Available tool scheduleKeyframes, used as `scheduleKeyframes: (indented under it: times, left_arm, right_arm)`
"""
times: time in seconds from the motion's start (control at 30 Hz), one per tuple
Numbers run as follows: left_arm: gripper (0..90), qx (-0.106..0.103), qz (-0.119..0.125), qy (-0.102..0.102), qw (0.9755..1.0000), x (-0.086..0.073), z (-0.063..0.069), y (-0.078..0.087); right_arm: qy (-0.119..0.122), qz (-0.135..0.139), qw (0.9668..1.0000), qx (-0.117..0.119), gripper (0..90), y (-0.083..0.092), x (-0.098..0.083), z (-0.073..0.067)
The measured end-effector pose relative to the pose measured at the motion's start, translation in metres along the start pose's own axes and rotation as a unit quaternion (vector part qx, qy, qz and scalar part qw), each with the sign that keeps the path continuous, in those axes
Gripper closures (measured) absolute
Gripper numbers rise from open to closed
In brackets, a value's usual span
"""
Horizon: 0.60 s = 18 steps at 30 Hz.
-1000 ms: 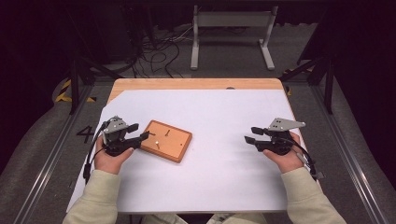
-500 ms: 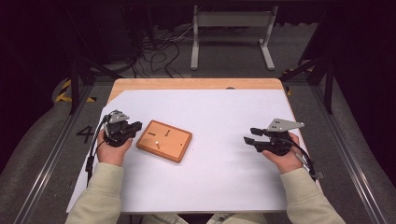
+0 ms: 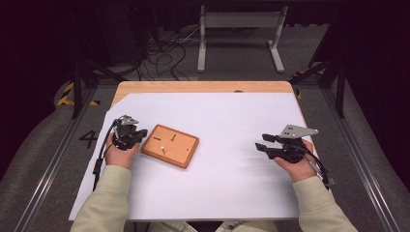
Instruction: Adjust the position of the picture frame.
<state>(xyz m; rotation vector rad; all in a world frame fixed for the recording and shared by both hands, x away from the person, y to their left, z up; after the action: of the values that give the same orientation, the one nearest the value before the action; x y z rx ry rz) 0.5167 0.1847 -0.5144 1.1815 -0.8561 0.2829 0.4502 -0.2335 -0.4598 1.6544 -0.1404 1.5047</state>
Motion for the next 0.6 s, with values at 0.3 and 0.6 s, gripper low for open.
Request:
scheduleKeyframes:
  times: [0.3,0.6]
  left_arm:
    - [89.9,-0.002,-0.021,0.004,0.9998,-0.008,0.0,-0.012]
    - [90.0,-0.016,-0.02,0.011,0.9996,-0.009,-0.001,-0.013]
  right_arm:
    - [-0.004,0.002,1.0,-0.002,51.4,0.003,-0.002,0.001]
    - [-0.004,0.003,1.0,0.0,51.5,0.002,-0.002,0.0]
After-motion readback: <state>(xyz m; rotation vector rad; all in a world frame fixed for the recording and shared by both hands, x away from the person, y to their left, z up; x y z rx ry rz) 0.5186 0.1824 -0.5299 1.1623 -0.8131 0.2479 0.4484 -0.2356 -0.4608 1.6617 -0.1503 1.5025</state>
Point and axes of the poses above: each handheld gripper's, and its own axes: y roughly backward along the jaws, x roughly out of its top, z roughly to its right, the point moved 10 cm from there along -y, roughly forward along the jaws, and after that the axes turned 6 degrees about y, right-handed, at the moved point
